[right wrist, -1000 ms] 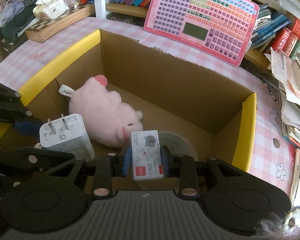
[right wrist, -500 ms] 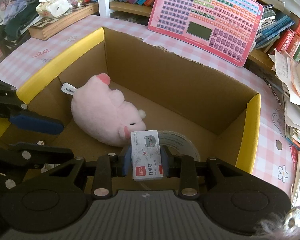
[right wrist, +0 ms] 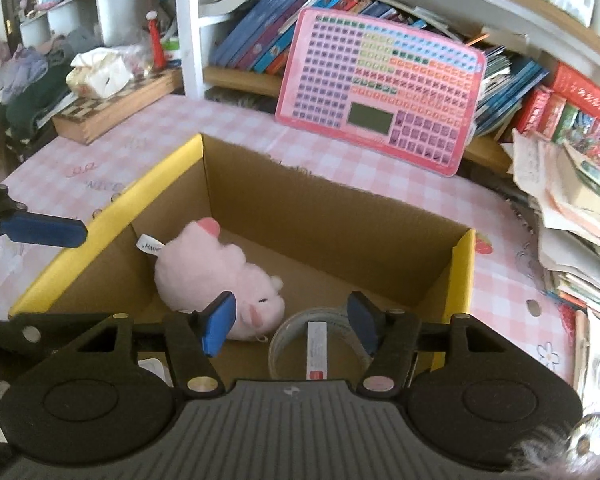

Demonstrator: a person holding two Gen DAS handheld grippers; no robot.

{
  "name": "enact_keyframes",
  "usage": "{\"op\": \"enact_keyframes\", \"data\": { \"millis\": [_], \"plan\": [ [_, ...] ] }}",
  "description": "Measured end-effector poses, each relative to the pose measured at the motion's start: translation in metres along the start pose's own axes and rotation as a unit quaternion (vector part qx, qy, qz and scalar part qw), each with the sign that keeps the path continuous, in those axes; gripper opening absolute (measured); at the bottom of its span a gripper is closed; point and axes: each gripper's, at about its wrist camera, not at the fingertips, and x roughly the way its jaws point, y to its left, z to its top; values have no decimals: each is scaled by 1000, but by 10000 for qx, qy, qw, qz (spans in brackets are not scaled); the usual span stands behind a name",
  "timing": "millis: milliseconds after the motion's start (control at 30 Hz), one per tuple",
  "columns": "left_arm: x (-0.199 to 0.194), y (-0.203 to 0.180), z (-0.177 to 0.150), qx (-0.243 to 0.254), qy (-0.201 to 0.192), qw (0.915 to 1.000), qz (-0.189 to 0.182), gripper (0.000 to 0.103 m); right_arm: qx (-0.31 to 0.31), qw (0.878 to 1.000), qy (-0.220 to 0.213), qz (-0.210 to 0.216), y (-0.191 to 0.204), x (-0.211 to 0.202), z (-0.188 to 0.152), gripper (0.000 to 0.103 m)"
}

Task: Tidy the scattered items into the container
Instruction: 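Open the right gripper to drop the white-and-red box into the yellow box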

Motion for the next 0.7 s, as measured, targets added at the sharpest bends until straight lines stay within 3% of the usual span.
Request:
{"op": "enact_keyframes", "data": {
  "millis": [200, 333, 700],
  "plan": [
    [-23, 8, -6, -59, -285, 9995, -119, 77, 181, 9994, -147, -262, 16, -24, -7, 66],
    [-41, 16, -16, -142, -450, 9987, -194, 78, 317, 9979, -353, -447, 33, -45, -14, 77],
    [-83, 39, -44, -94, -777, 9964, -317, 80, 988, 9848, -821, -1173, 76, -92, -43, 82]
  ]
}}
